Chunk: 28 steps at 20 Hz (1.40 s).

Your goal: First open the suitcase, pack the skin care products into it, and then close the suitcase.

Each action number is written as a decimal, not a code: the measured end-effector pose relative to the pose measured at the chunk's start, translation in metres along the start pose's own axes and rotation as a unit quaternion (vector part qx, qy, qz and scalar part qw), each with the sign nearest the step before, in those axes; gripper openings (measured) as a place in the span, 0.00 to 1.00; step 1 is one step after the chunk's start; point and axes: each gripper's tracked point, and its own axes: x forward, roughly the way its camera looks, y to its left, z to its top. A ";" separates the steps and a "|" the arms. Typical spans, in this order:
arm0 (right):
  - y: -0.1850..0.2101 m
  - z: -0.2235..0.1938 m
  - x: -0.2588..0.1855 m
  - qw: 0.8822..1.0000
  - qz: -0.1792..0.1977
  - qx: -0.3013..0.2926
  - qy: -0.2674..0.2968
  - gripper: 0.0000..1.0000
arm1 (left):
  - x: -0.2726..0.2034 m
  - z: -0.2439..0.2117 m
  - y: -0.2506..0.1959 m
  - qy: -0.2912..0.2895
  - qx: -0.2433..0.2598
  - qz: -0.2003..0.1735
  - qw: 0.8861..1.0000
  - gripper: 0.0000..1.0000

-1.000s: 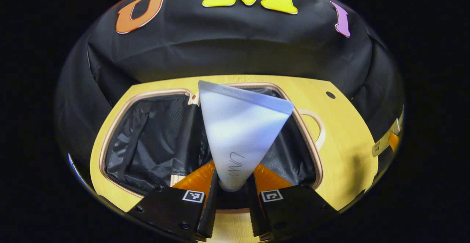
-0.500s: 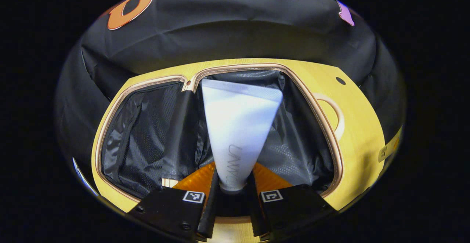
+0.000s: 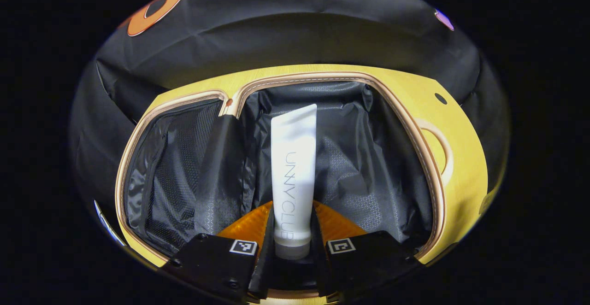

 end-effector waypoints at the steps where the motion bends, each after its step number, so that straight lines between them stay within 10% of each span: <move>1: 0.004 0.002 -0.001 1.000 0.003 0.000 0.001 0.48 | 0.000 -0.003 0.001 0.005 -0.008 0.000 1.000 0.41; 10: 0.058 0.064 0.016 0.999 0.044 0.004 -0.013 0.48 | -0.025 0.005 -0.002 -0.046 -0.049 -0.032 0.997 0.57; 12: 0.079 0.081 0.025 0.998 0.061 0.008 -0.014 0.48 | -0.048 0.023 -0.001 -0.093 -0.043 -0.039 0.994 0.79; 17: 0.143 0.105 0.061 0.996 0.093 0.003 -0.007 0.48 | -0.126 0.059 0.036 -0.247 -0.021 -0.010 0.969 0.96; 25: 0.221 0.046 0.116 0.991 0.105 0.007 0.078 0.48 | -0.246 0.055 0.140 -0.382 -0.016 0.063 0.922 0.97; 28: 0.229 0.028 0.123 0.989 0.094 0.033 0.110 0.49 | -0.280 0.056 0.156 -0.434 -0.038 0.032 0.899 0.96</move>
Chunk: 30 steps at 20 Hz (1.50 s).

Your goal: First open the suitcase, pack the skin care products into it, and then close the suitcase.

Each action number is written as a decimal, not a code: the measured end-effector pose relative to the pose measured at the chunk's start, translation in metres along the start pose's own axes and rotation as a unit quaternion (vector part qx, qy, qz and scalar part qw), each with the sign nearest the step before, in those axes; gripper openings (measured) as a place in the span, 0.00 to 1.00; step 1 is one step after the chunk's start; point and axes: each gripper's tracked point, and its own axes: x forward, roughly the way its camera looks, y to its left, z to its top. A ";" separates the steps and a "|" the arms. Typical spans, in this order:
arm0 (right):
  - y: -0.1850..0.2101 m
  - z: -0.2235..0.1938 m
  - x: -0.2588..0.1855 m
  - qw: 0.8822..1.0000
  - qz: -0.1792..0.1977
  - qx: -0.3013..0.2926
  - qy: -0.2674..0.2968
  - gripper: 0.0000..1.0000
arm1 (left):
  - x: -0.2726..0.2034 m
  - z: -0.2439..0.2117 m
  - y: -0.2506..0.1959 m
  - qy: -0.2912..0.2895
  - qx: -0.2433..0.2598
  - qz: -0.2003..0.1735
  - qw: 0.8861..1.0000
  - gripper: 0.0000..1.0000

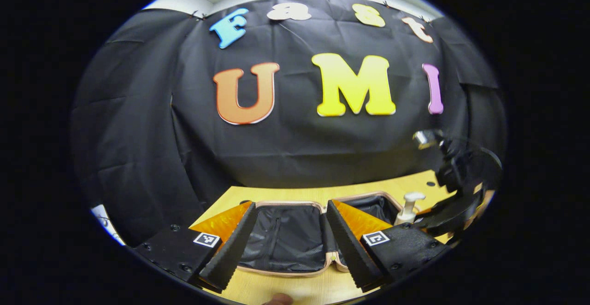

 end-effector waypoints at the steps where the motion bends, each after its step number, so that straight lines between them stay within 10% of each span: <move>1: 0.001 -0.002 0.003 1.000 -0.003 0.013 0.005 0.49 | -0.001 0.010 0.006 -0.017 -0.007 -0.001 1.000 0.96; 16: -0.003 0.018 0.075 0.990 -0.083 0.106 0.038 0.49 | 0.018 0.004 0.173 -0.022 -0.005 0.095 0.995 0.97; 30: -0.005 -0.010 0.083 0.985 -0.092 0.124 0.075 0.56 | 0.068 -0.064 0.225 0.020 -0.050 0.110 0.992 0.97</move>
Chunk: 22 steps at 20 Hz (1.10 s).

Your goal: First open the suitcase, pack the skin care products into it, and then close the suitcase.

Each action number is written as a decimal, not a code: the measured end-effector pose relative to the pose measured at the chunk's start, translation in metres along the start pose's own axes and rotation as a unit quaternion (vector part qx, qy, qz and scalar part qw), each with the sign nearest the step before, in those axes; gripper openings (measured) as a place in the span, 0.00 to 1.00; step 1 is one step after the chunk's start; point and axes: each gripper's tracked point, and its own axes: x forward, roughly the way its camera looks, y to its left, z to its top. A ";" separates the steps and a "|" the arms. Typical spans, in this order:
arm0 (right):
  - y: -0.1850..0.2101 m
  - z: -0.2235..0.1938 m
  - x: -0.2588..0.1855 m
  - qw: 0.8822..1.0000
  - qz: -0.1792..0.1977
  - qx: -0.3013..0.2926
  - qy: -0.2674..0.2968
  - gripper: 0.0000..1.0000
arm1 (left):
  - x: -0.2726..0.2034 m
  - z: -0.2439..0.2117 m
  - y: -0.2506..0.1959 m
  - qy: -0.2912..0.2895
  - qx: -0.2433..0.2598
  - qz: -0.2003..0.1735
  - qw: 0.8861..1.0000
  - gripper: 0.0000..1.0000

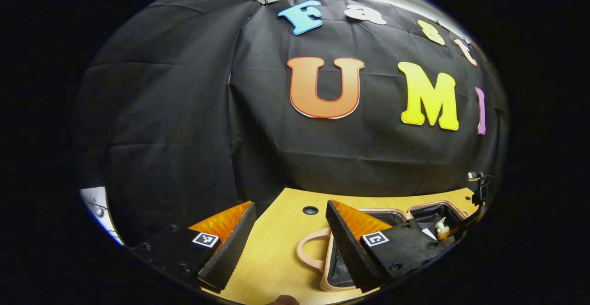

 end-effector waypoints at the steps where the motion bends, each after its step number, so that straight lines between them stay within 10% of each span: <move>1: -0.001 0.006 -0.010 1.000 0.002 -0.002 -0.009 0.68 | 0.002 -0.008 0.002 0.008 -0.003 0.000 1.000 0.97; 10: -0.026 0.070 -0.191 0.976 0.038 -0.058 -0.204 0.82 | 0.024 -0.111 0.002 0.141 -0.144 -0.020 0.979 0.96; 18: -0.063 0.072 -0.344 0.953 0.035 -0.068 -0.292 0.82 | 0.052 -0.175 -0.037 0.230 -0.428 -0.033 0.874 0.92; 20: -0.079 0.074 -0.367 0.949 0.021 -0.058 -0.310 0.78 | 0.060 -0.177 -0.036 0.229 -0.453 -0.029 0.861 0.80; 22: -0.092 0.072 -0.384 0.944 0.005 -0.055 -0.326 0.78 | 0.067 -0.183 -0.039 0.233 -0.466 -0.021 0.854 0.41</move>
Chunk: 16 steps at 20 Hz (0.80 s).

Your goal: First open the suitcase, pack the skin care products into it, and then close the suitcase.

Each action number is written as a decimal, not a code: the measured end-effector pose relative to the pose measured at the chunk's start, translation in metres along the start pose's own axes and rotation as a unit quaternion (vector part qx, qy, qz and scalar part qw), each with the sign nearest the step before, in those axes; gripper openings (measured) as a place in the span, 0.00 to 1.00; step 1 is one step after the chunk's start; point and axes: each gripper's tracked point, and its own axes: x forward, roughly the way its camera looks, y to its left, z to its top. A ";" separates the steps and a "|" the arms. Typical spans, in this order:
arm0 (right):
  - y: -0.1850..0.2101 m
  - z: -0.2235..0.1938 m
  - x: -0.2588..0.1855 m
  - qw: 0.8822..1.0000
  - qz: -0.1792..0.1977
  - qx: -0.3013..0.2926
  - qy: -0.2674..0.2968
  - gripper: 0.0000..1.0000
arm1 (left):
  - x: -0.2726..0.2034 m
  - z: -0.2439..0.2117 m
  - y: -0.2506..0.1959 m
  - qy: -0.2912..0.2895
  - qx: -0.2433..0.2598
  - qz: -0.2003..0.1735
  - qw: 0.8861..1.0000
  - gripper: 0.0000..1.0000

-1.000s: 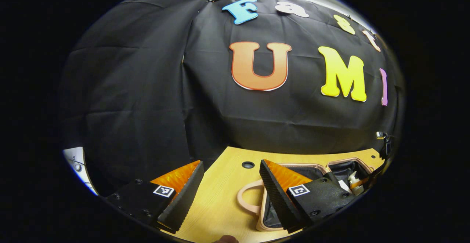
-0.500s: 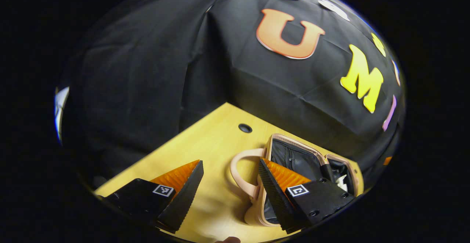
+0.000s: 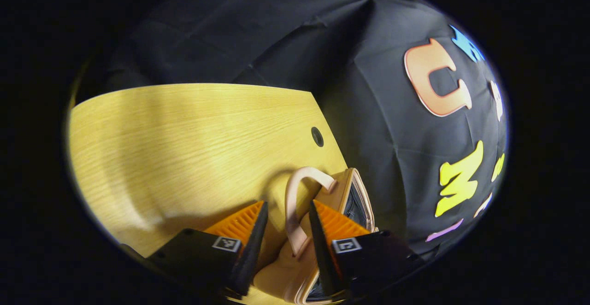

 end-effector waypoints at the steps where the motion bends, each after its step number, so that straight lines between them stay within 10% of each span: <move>1: -0.004 0.002 -0.006 1.000 -0.007 -0.002 -0.005 0.80 | 0.003 -0.002 0.002 0.003 -0.009 0.002 1.000 0.27; 7: -0.014 0.007 -0.027 0.999 -0.022 -0.015 -0.029 0.78 | 0.005 0.003 -0.010 -0.008 -0.006 0.010 1.000 0.12; 16: -0.047 0.029 -0.055 0.994 -0.023 -0.003 -0.111 0.80 | -0.056 0.032 -0.146 -0.083 0.159 -0.018 0.984 0.10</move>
